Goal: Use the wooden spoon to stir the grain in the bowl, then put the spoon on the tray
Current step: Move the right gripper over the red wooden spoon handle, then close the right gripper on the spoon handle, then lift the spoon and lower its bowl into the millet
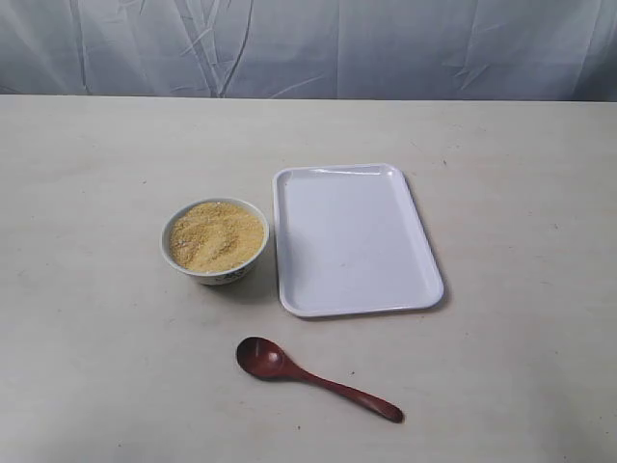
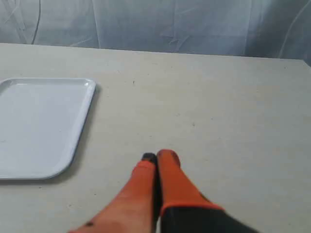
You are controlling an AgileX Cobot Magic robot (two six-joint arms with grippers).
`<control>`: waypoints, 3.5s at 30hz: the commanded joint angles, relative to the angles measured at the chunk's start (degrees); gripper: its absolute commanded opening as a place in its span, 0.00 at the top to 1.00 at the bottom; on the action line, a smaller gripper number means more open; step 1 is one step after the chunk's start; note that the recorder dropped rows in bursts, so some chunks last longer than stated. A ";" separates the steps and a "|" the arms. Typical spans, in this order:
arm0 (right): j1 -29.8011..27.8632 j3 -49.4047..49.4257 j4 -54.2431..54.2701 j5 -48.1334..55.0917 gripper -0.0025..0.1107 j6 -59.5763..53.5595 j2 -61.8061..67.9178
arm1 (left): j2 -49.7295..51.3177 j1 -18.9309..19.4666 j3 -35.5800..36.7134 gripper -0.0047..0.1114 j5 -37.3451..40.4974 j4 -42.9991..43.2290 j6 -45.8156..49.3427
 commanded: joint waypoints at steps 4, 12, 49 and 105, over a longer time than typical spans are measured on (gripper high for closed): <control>-0.39 0.28 0.01 -15.11 0.97 -0.01 -0.27 | -0.21 0.13 0.14 0.96 -0.56 0.25 0.00; -0.39 0.28 0.01 -31.94 0.97 -0.01 -0.27 | -0.21 0.13 0.14 0.96 -0.78 0.25 0.00; 30.85 -42.55 23.73 13.77 0.99 -27.53 79.20 | -0.21 -0.07 0.14 0.96 -7.11 0.25 0.00; 51.15 -88.44 -21.45 37.22 0.98 -4.78 113.40 | -0.21 -0.07 0.14 0.96 -7.13 0.25 0.00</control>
